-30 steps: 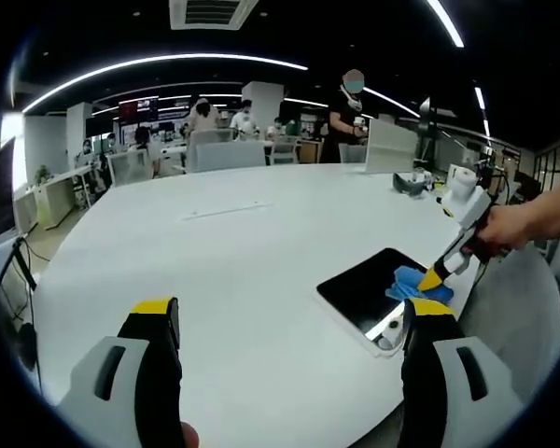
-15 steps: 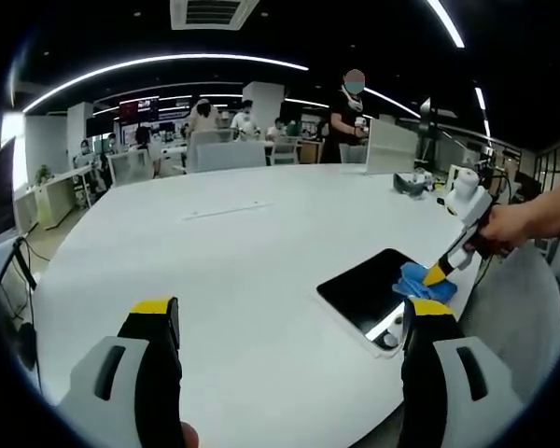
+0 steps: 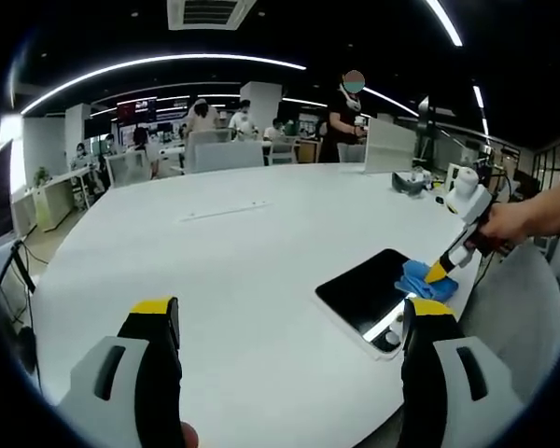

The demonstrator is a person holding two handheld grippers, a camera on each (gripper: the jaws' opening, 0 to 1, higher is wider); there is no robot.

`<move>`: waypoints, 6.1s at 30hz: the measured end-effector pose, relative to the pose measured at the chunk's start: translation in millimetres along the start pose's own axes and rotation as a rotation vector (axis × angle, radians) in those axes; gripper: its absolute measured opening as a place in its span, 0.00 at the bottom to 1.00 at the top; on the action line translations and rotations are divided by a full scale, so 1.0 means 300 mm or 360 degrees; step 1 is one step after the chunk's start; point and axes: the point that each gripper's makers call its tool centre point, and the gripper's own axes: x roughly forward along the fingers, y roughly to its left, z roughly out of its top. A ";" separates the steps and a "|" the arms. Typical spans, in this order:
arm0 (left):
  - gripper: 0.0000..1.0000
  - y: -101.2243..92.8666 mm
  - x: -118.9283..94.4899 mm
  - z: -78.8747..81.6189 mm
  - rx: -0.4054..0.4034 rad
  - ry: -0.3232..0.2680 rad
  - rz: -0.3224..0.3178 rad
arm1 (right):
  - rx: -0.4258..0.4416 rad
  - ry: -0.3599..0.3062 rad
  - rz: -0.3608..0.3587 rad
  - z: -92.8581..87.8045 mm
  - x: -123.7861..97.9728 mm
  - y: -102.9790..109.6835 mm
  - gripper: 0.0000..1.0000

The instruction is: Wipe the mirror surface with the cleaning cloth until all visible marks leave the cleaned area.

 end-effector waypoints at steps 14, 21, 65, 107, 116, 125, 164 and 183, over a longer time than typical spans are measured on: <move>0.99 -0.021 -0.001 -0.019 -0.0013 0.0009 -0.0019 | -0.0007 -0.0003 -0.0028 0.043 0.015 -0.019 0.00; 0.99 -0.019 -0.005 -0.017 -0.0015 0.0010 -0.0014 | -0.0023 -0.0004 -0.0038 0.066 0.022 -0.031 0.00; 0.99 0.018 0.028 -0.025 -0.0096 0.0017 0.0062 | -0.0117 0.0030 -0.0074 0.311 0.110 -0.123 0.00; 0.99 0.030 -0.014 0.029 -0.0028 -0.0037 0.0090 | -0.0083 -0.0159 -0.0088 0.369 -0.143 -0.226 0.00; 0.99 0.065 -0.030 0.031 -0.0064 -0.0039 0.0109 | -0.0086 -0.0159 -0.0095 0.368 -0.182 -0.253 0.00; 0.99 0.061 -0.017 0.042 -0.0081 -0.0044 0.0085 | -0.0051 -0.0172 -0.0101 0.361 -0.217 -0.288 0.00; 0.99 0.050 -0.031 0.017 -0.0084 -0.0028 0.0113 | -0.0022 -0.0025 -0.0196 0.202 -0.045 -0.379 0.00; 0.99 0.049 -0.032 0.009 -0.0085 -0.0019 0.0126 | -0.0062 0.0006 -0.0217 0.160 -0.004 -0.395 0.00</move>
